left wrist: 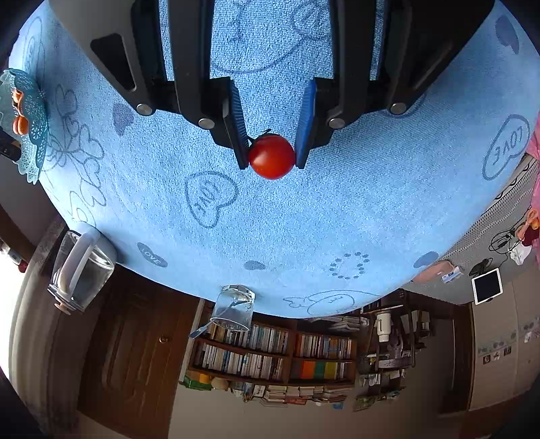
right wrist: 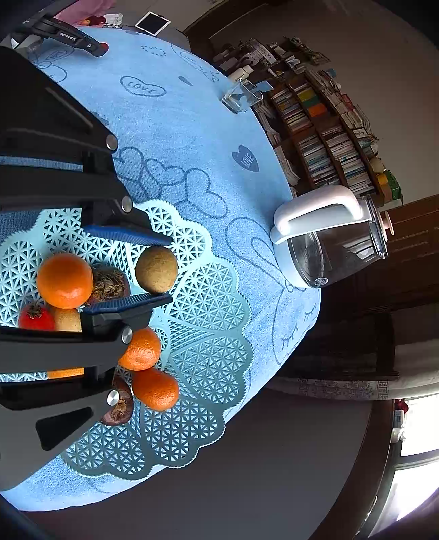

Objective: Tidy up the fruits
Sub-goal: 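Carry the brown fruit into the basket and open the right gripper, then carry the tomato into the basket and open the left gripper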

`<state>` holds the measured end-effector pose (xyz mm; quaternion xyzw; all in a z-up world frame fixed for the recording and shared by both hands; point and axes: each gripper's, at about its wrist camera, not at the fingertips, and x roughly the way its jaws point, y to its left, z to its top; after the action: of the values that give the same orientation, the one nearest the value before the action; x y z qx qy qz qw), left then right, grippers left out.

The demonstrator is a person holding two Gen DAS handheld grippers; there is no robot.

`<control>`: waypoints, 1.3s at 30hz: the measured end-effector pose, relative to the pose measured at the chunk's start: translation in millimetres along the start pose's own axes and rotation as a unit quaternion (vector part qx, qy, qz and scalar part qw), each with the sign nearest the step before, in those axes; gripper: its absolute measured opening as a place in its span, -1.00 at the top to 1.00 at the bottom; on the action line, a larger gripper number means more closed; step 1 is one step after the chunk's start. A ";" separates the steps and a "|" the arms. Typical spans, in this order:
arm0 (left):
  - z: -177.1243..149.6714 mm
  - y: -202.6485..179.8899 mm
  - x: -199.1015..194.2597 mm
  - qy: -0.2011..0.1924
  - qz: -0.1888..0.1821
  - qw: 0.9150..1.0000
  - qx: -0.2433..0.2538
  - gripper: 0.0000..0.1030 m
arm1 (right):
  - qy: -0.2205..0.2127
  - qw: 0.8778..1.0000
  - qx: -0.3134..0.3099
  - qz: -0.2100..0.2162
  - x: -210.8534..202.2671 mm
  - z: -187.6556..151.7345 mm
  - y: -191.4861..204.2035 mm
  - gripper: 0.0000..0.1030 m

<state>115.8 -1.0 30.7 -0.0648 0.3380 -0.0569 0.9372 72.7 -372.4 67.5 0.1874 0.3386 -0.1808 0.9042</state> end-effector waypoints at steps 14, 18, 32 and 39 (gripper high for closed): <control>-0.9 -2.7 -0.7 -0.002 -0.004 1.000 0.005 0.45 | -0.025 0.999 0.028 -0.012 -17.9 -2.9 -20.1 0.32; -1.5 -3.2 -0.1 0.000 -0.007 1.000 0.006 0.45 | -0.048 0.998 0.018 -0.035 -34.5 -14.6 -25.4 0.30; -6.2 -26.3 -11.9 0.013 -0.053 0.998 0.036 0.45 | -0.100 0.992 0.036 -0.072 -71.7 -55.4 -60.4 0.08; -10.3 -71.9 -32.3 0.015 -0.105 0.991 0.078 0.45 | -0.117 0.990 0.038 -0.072 -76.3 -66.6 -67.0 -0.07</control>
<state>80.0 -67.8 54.6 -0.0255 0.3376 -0.1821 0.9231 -47.8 -384.3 58.2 0.1742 0.2358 -0.2787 0.9145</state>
